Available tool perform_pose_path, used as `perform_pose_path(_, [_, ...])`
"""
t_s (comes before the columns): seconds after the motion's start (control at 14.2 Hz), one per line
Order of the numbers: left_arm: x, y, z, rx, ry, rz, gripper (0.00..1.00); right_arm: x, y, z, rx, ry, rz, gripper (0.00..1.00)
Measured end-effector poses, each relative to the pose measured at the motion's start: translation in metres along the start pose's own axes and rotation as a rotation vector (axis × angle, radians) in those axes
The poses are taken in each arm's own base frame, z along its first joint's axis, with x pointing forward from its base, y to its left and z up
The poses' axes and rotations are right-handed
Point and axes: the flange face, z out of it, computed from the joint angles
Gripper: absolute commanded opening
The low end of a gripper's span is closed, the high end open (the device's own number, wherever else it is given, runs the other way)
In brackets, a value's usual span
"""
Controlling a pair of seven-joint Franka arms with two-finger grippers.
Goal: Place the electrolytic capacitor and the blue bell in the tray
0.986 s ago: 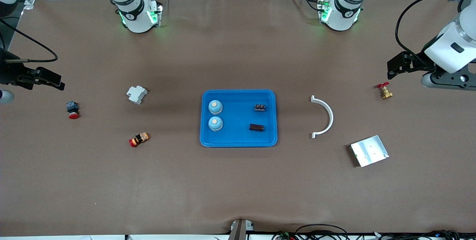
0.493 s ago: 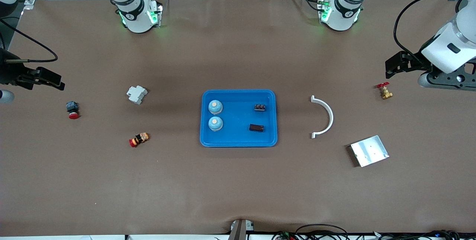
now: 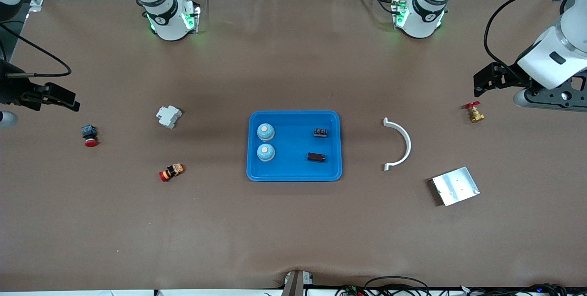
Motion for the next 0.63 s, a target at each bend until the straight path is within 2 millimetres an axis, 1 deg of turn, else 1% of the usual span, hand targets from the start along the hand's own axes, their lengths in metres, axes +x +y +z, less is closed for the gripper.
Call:
perform_pose_path(0.35, [0.0001, 0.0071, -0.0013, -0.001, 0.005, 0.013, 1.00, 0.0022, 0.0012, -0.0018, 0.017, 0.020, 0.005, 1.00])
perform_pose_path(0.63, [0.0001, 0.0088, -0.0018, -0.001, 0.007, 0.016, 1.00, 0.0027, 0.0020, -0.0019, 0.022, 0.025, 0.008, 1.00])
